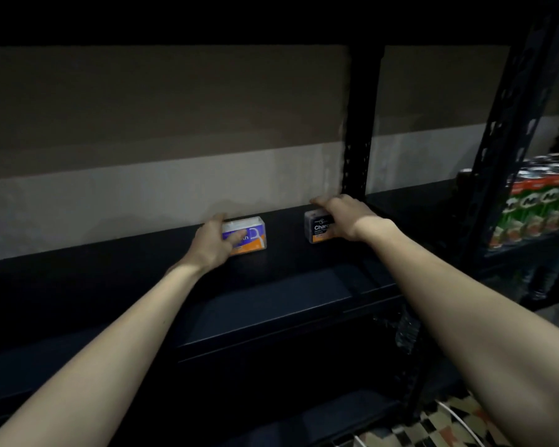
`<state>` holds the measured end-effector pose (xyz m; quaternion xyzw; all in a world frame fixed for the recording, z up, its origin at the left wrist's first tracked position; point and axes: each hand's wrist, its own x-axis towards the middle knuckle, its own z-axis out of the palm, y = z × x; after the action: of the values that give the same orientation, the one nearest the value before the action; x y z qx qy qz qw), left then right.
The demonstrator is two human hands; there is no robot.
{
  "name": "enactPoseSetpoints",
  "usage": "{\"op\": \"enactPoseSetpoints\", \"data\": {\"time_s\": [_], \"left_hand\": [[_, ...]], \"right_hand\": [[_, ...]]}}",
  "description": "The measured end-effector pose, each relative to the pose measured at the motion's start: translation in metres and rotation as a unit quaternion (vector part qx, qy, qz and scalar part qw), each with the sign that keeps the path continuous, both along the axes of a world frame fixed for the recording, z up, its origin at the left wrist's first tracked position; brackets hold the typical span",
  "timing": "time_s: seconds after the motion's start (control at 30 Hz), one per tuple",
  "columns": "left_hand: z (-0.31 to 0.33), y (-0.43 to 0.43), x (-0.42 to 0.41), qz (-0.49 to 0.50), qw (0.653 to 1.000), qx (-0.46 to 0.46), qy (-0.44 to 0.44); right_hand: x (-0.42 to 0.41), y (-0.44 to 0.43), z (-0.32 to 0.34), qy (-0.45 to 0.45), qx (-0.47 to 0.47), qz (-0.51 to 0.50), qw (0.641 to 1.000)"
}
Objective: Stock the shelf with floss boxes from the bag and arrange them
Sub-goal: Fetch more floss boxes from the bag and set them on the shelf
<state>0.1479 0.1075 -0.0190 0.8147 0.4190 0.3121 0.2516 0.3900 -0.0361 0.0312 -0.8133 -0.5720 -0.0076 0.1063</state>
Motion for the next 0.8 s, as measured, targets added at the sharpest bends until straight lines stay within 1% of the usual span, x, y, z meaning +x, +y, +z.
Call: {"op": "enactPoseSetpoints", "data": {"time_s": [0.07, 0.13, 0.17, 0.2, 0.23, 0.27, 0.3, 0.33, 0.4, 0.43, 0.5, 0.6, 0.7, 0.77, 0.8], "left_hand": [[0.008, -0.016, -0.002, 0.005, 1.0, 0.01, -0.011], [0.02, -0.034, -0.002, 0.029, 0.996, 0.064, -0.051], [0.024, -0.05, -0.004, 0.033, 0.992, 0.104, -0.069], [0.028, -0.067, -0.005, 0.032, 0.985, 0.146, -0.088], [0.034, -0.083, -0.004, 0.023, 0.976, 0.187, -0.11], [0.036, -0.103, -0.004, 0.01, 0.968, 0.215, -0.129], [0.037, -0.124, -0.005, -0.006, 0.961, 0.234, -0.149], [0.036, -0.144, -0.006, -0.028, 0.955, 0.243, -0.167], [0.018, -0.182, -0.007, -0.077, 0.954, 0.224, -0.184], [0.004, -0.196, -0.007, -0.093, 0.956, 0.213, -0.178], [-0.03, -0.218, -0.007, -0.118, 0.964, 0.184, -0.148], [-0.093, -0.242, -0.012, -0.146, 0.978, 0.127, -0.081], [-0.162, -0.255, -0.019, -0.138, 0.988, 0.057, 0.028], [-0.205, -0.261, -0.024, -0.12, 0.986, 0.015, 0.115], [-0.223, -0.264, -0.026, -0.108, 0.981, -0.006, 0.158]], "right_hand": [[-0.002, -0.008, 0.003, 0.012, 0.015, -0.017, 1.0], [-0.008, -0.018, 0.008, 0.044, 0.065, -0.003, 0.997], [-0.014, -0.026, 0.009, 0.103, 0.096, 0.019, 0.99], [-0.023, -0.036, 0.011, 0.187, 0.125, 0.047, 0.973], [-0.032, -0.045, 0.015, 0.269, 0.136, 0.067, 0.951], [-0.043, -0.058, 0.018, 0.333, 0.121, 0.082, 0.932], [-0.053, -0.073, 0.02, 0.37, 0.077, 0.096, 0.921], [-0.064, -0.087, 0.024, 0.392, 0.006, 0.112, 0.913], [-0.08, -0.119, 0.018, 0.425, -0.162, 0.12, 0.883], [-0.084, -0.129, 0.01, 0.43, -0.229, 0.117, 0.866], [-0.092, -0.144, -0.014, 0.422, -0.324, 0.092, 0.842], [-0.103, -0.154, -0.076, 0.397, -0.394, 0.031, 0.828], [-0.112, -0.161, -0.151, 0.385, -0.42, -0.029, 0.821], [-0.12, -0.165, -0.202, 0.392, -0.41, -0.057, 0.822], [-0.124, -0.167, -0.226, 0.391, -0.391, -0.069, 0.83]]}}
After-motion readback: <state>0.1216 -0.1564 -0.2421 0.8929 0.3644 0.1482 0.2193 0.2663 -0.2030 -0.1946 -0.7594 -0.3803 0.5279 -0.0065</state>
